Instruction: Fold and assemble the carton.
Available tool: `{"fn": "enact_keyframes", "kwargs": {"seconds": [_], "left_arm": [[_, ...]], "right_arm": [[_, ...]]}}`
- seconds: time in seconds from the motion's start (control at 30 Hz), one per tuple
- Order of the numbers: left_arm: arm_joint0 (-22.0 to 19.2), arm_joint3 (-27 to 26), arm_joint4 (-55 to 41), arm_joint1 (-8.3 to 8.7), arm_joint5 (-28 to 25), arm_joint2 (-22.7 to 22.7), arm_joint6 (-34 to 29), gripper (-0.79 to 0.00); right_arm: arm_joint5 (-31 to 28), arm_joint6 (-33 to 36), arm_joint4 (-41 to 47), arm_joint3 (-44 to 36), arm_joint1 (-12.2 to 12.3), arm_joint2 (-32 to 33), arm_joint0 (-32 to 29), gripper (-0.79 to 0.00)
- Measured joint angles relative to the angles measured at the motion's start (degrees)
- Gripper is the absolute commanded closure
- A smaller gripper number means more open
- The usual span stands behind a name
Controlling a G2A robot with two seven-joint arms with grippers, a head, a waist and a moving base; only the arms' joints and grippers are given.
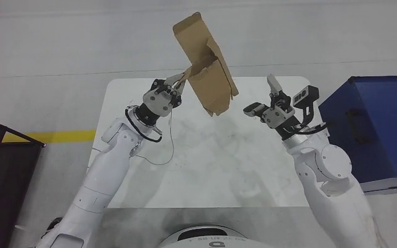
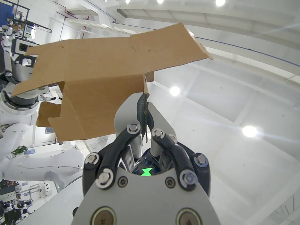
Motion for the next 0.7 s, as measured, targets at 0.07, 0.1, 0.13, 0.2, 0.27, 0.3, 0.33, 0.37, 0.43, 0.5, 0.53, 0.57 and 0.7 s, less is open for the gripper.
{"fn": "enact_keyframes", "kwargs": {"seconds": [0.07, 0.1, 0.13, 0.2, 0.27, 0.3, 0.33, 0.37, 0.43, 0.5, 0.53, 0.57, 0.7], "left_arm": [[-0.3, 0.6, -0.2, -0.3, -0.1, 0.8, 0.1, 0.0], [-0.4, 0.9, -0.3, -0.41, -0.2, 1.1, 0.1, 0.0], [-0.6, 1.3, -0.4, -0.55, -0.3, 1.3, 0.2, 0.0], [-1.0, 1.9, -0.5, -0.75, -0.5, 1.6, 0.4, 0.0], [-1.3, 2.4, -0.1, -0.93, -0.8, 1.8, 0.5, 0.0], [-1.4, 2.6, 0.0, -1.01, -0.9, 1.9, 0.5, 0.0], [-1.5, 2.8, 0.1, -1.1, -0.9, 1.9, 0.5, 0.0], [-1.6, 3.0, 0.2, -1.16, -1.0, 2.0, 0.5, 0.0], [-1.8, 3.2, 0.5, -1.3, -1.0, 2.0, 0.5, 0.0], [-1.9, 3.4, 0.8, -1.4, -0.9, 2.1, 0.4, 0.0], [-2.0, 3.5, 0.9, -1.47, -0.8, 2.1, 0.3, 0.0], [-2.0, 3.5, 1.0, -1.52, -0.8, 2.1, 0.2, 0.0], [-2.2, 3.8, 2.1, -1.71, -0.7, 2.3, -0.2, 0.0]], "right_arm": [[-0.6, 0.7, 0.6, 0.1, -0.1, -0.3, -0.1, -0.785], [-0.7, 1.0, 0.6, 0.1, -0.1, -0.3, -0.2, -0.785], [-0.7, 1.2, 0.4, 0.1, -0.2, -0.4, -0.2, -0.785], [-0.6, 1.6, 0.0, 0.0, -0.2, -0.6, -0.2, -0.785], [-0.4, 1.9, -0.6, 0.0, -0.3, -1.0, -0.1, -0.782], [-0.2, 2.0, -0.8, 0.0, -0.3, -1.2, 0.0, -0.754], [0.0, 2.1, -1.0, 0.0, -0.3, -1.5, 0.1, -0.736], [0.1, 2.3, -1.0, 0.0, -0.4, -1.7, 0.3, -0.727], [0.4, 2.9, -1.0, 0.1, -0.5, -2.4, 0.6, -0.696], [0.4, 3.5, -0.7, 0.1, -0.6, -2.8, 1.0, -0.671], [0.1, 3.8, -0.4, 0.1, -0.6, -3.0, 1.3, -0.653], [-0.3, 4.1, 0.0, 0.1, -0.7, -3.0, 1.4, -0.628], [-2.2, 5.5, 2.7, 0.0, -0.9, -2.3, 1.3, -0.548]]}}
